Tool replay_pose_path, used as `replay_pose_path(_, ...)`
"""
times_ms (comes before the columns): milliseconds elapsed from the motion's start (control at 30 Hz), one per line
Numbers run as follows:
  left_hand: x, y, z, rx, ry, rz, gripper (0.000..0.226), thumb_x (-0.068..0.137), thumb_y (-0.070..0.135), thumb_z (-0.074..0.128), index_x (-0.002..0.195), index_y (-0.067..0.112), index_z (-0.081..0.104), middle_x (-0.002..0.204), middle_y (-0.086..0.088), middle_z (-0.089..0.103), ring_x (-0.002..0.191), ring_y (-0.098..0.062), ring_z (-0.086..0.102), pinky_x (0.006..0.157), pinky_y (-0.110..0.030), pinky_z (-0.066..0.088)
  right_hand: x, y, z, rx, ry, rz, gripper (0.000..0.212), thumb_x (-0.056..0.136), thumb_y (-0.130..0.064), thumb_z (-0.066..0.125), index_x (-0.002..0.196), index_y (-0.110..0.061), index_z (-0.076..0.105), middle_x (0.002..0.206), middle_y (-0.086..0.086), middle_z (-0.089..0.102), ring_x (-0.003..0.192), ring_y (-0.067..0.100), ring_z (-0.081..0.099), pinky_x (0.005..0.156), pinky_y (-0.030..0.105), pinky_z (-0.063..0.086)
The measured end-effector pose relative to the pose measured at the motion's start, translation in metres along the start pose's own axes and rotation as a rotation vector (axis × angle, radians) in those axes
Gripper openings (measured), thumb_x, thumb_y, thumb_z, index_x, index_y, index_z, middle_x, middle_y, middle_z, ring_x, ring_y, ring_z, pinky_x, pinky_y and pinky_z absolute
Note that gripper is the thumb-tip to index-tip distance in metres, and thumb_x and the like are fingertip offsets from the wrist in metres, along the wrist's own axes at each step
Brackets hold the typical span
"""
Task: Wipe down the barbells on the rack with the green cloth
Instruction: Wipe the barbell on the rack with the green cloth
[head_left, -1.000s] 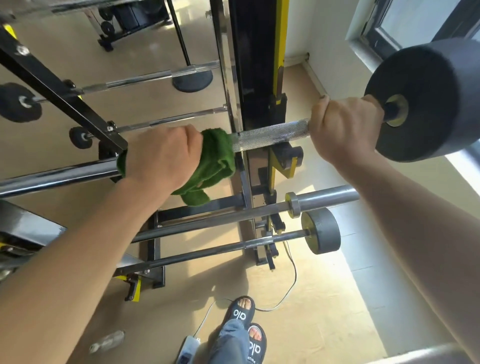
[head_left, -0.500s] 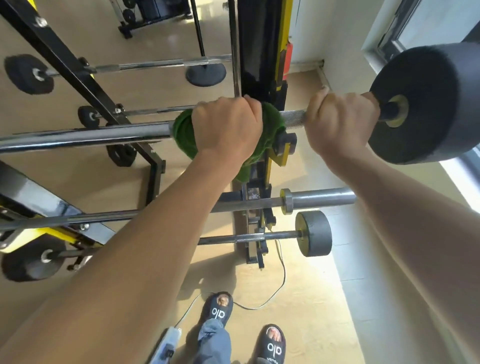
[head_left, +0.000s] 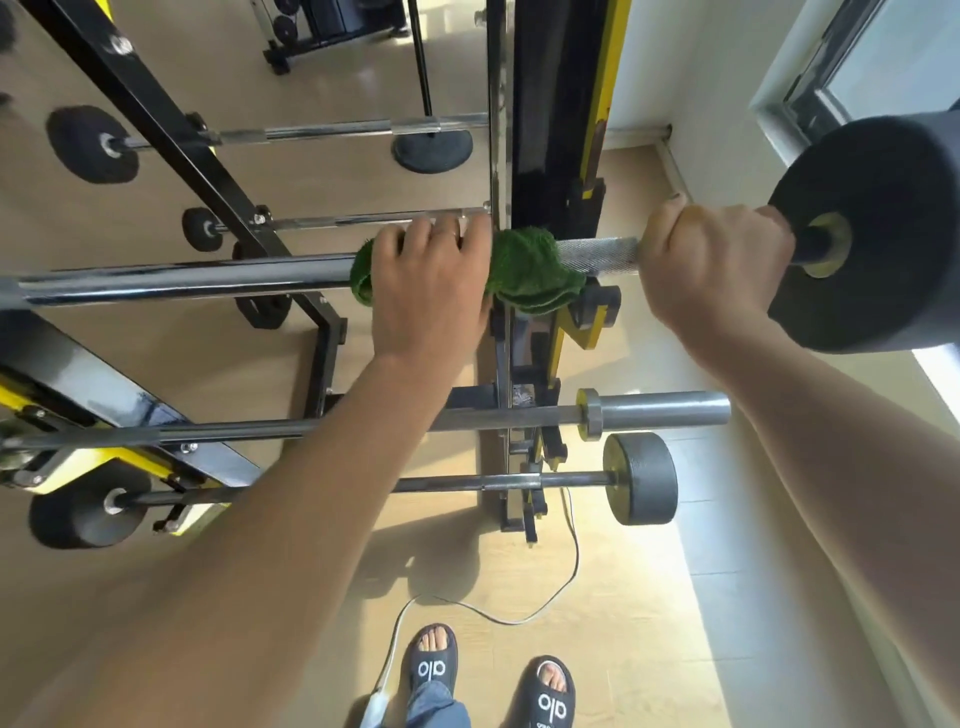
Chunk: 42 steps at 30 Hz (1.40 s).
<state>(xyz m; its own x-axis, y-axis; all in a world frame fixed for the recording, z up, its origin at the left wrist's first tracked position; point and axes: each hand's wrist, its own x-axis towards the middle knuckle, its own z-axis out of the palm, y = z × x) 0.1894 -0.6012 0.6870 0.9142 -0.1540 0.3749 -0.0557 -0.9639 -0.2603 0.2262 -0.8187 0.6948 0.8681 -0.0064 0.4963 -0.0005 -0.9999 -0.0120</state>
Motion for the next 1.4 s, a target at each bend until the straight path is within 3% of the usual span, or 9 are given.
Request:
replay_pose_path(100, 0.021, -0.010, -0.007, -0.065, -0.051, 0.086, 0.030, 0.075, 0.032, 0.078, 0.095, 0.012, 0.068, 0.067, -0.007, 0.061, 0.063, -0.030, 0.060, 0.060, -0.033, 0.043, 0.002, -0.001, -0.001, 0.024, -0.009, 0.018, 0.050, 0.087, -0.022, 0.002, 0.060, -0.014, 0.044, 0.045, 0.003, 0.026, 0.043, 0.011, 0.017, 0.065, 0.036, 0.024)
replay_pose_path(267, 0.055, -0.031, -0.020, -0.316, -0.499, 0.288, 0.028, 0.080, 0.038, 0.069, 0.078, 0.011, 0.063, 0.067, -0.004, 0.058, 0.061, -0.025, 0.057, 0.060, -0.037, 0.053, 0.001, 0.000, -0.002, 0.004, -0.062, -0.033, 0.065, 0.082, -0.024, -0.007, 0.075, -0.009, 0.055, 0.047, 0.001, 0.021, 0.045, 0.011, 0.021, 0.060, 0.034, 0.020)
replay_pose_path(533, 0.098, -0.042, -0.023, -0.677, -1.625, 0.000, 0.050, 0.073, 0.015, 0.079, 0.118, -0.001, 0.067, 0.113, -0.024, 0.070, 0.096, -0.038, 0.070, 0.089, -0.050, 0.057, 0.005, -0.001, 0.000, -0.018, 0.042, -0.055, 0.045, 0.092, -0.019, 0.029, 0.058, -0.005, 0.054, 0.040, 0.002, 0.023, 0.038, 0.009, 0.024, 0.051, 0.020, 0.017)
replay_pose_path(600, 0.102, -0.043, -0.022, -0.720, -1.735, -0.030, 0.057, 0.069, 0.016, 0.078, 0.122, -0.002, 0.065, 0.119, -0.026, 0.067, 0.098, -0.038, 0.068, 0.091, -0.049, 0.056, 0.003, -0.001, 0.000, -0.007, 0.099, -0.106, 0.036, 0.085, -0.015, 0.041, 0.057, 0.000, 0.059, 0.037, 0.005, 0.026, 0.035, 0.011, 0.027, 0.051, 0.018, 0.021)
replay_pose_path(667, 0.097, -0.041, -0.023, -0.720, -1.521, -0.001, 0.046, 0.068, 0.019, 0.082, 0.110, 0.003, 0.071, 0.105, -0.020, 0.073, 0.091, -0.035, 0.072, 0.087, -0.051, 0.058, 0.003, -0.002, 0.001, 0.006, 0.112, -0.109, 0.034, 0.083, -0.014, 0.044, 0.057, 0.002, 0.059, 0.038, 0.005, 0.024, 0.034, 0.013, 0.027, 0.052, 0.017, 0.020)
replay_pose_path(767, 0.066, -0.033, -0.019, -0.469, -0.766, 0.200, 0.023, 0.071, 0.037, 0.076, 0.081, 0.017, 0.069, 0.075, -0.002, 0.069, 0.068, -0.025, 0.067, 0.063, -0.040, 0.058, 0.003, -0.002, 0.002, -0.005, 0.171, -0.106, 0.045, 0.086, -0.020, 0.033, 0.055, 0.001, 0.058, 0.039, 0.006, 0.024, 0.036, 0.013, 0.025, 0.054, 0.015, 0.016)
replay_pose_path(933, 0.015, -0.014, 0.007, -0.143, 0.129, 0.171, 0.024, 0.076, 0.029, 0.077, 0.094, 0.016, 0.067, 0.072, -0.005, 0.069, 0.066, -0.029, 0.065, 0.061, -0.034, 0.047, 0.002, -0.003, 0.004, -0.039, 0.198, -0.035, 0.049, 0.092, -0.020, 0.021, 0.053, -0.011, 0.049, 0.044, 0.002, 0.021, 0.041, 0.015, 0.024, 0.053, 0.020, 0.010)
replay_pose_path(1233, -0.004, 0.023, 0.027, -0.164, 0.316, -0.113, 0.031, 0.084, 0.025, 0.074, 0.110, 0.014, 0.061, 0.102, -0.006, 0.067, 0.095, -0.027, 0.060, 0.096, -0.040, 0.041, 0.005, -0.001, 0.000, -0.061, 0.001, 0.026, 0.056, 0.094, -0.032, 0.007, 0.060, -0.013, 0.047, 0.046, 0.001, 0.024, 0.042, 0.013, 0.020, 0.051, 0.024, 0.013)
replay_pose_path(1400, 0.017, 0.010, 0.003, -0.122, 0.146, -0.039, 0.025, 0.076, 0.034, 0.076, 0.091, 0.016, 0.068, 0.071, -0.002, 0.067, 0.065, -0.025, 0.063, 0.062, -0.030, 0.036, 0.003, -0.001, 0.003, -0.059, 0.029, 0.031, 0.056, 0.097, -0.033, 0.010, 0.056, -0.013, 0.042, 0.045, 0.001, 0.026, 0.041, 0.013, 0.022, 0.051, 0.024, 0.010)
